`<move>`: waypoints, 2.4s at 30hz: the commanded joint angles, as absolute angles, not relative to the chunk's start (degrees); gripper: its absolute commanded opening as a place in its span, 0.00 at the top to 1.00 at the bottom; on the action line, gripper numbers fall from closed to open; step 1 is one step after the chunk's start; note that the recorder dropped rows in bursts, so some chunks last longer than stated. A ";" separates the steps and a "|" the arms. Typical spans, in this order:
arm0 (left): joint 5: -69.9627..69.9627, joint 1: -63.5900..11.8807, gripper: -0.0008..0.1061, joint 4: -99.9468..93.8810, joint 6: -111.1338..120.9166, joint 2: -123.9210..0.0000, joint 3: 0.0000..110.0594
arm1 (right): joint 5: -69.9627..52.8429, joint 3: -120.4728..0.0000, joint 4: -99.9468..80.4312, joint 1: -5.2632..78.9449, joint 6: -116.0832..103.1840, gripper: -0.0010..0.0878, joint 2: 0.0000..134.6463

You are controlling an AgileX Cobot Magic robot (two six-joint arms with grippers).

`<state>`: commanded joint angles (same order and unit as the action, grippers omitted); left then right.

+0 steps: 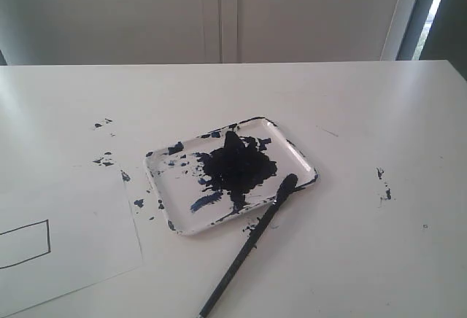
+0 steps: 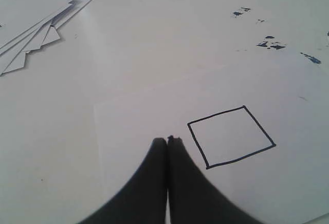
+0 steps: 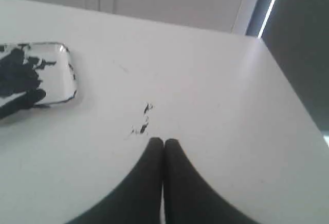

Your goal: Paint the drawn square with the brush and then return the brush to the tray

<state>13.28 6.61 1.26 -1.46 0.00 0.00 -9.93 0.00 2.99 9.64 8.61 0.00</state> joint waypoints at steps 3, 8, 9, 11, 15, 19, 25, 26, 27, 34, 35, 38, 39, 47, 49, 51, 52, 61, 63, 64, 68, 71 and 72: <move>13.28 6.61 0.99 1.26 -1.46 0.00 0.00 | -0.52 0.00 2.99 9.64 7.07 0.99 0.00; 13.28 6.61 0.99 1.26 -1.46 0.00 0.00 | 3.60 0.00 2.99 9.64 5.64 0.99 0.00; 13.28 6.61 0.99 1.26 -1.46 0.00 0.00 | 6.65 0.00 2.99 9.64 2.56 0.99 0.00; 13.28 6.61 0.99 1.26 -1.46 0.00 0.00 | 13.96 0.00 2.99 9.64 -6.23 0.99 0.00; 13.28 6.61 0.99 1.26 -1.46 0.00 0.00 | 15.24 0.00 2.99 9.64 -11.36 0.99 0.00; 13.28 6.61 0.99 1.26 -1.46 0.00 0.00 | 15.24 0.00 2.99 9.64 -11.36 0.99 0.00; 13.28 6.61 0.99 1.26 -1.46 0.00 0.00 | 15.24 0.00 2.99 9.64 -11.36 0.99 0.00; 13.28 6.61 0.99 1.26 -1.46 0.00 0.00 | 14.96 0.00 2.99 9.64 -11.36 0.99 0.00; 13.28 6.61 0.99 1.26 -1.46 0.00 0.00 | 14.58 0.00 2.99 9.64 -11.36 0.99 0.00; 4.37 6.61 0.99 11.60 3.65 0.00 0.00 | 14.24 0.00 2.99 9.64 -14.86 0.99 0.00; 2.41 6.61 0.99 14.67 6.26 0.00 0.00 | 14.68 0.00 2.99 9.64 -15.85 0.99 0.00; -2.31 6.61 0.99 15.83 7.85 0.00 0.00 | 16.65 0.00 2.99 9.64 -15.96 0.99 0.00; -3.61 6.61 0.99 15.83 8.73 0.00 0.00 | 17.49 0.00 2.99 9.64 -15.96 0.99 0.00; -4.78 6.61 0.99 15.83 10.21 0.00 0.00 | 18.95 0.00 2.99 9.64 -16.73 0.99 0.00; -4.78 6.61 0.99 15.83 10.21 0.00 0.00 | 17.89 0.00 2.99 9.64 -16.73 0.99 0.00; -4.78 6.61 0.99 15.83 10.43 0.00 0.00 | 16.64 0.00 2.99 9.64 -16.73 0.99 0.00; -4.90 6.61 0.99 15.83 10.73 0.00 0.00 | 16.08 0.00 2.99 9.64 -16.73 0.99 0.00; -4.37 6.61 0.99 15.83 10.75 0.00 0.00 | 13.31 0.00 2.99 9.64 -17.22 0.99 0.00; -3.97 6.61 0.99 15.83 10.75 0.00 0.00 | 13.31 0.00 2.99 9.64 -17.22 0.99 0.00; -3.82 6.61 0.99 15.83 10.75 0.00 0.00 | 13.31 0.00 2.99 9.64 -17.22 0.99 0.00; -2.85 6.61 0.99 15.83 10.75 0.00 0.00 | 13.31 0.00 2.99 9.64 -17.22 0.99 0.00; -2.85 6.61 0.99 15.83 10.75 0.00 0.00 | 13.31 0.00 2.99 9.64 -18.99 0.99 0.00; -2.85 6.61 0.99 15.94 10.88 0.00 0.00 | 13.31 0.00 2.99 9.64 -20.98 0.99 0.00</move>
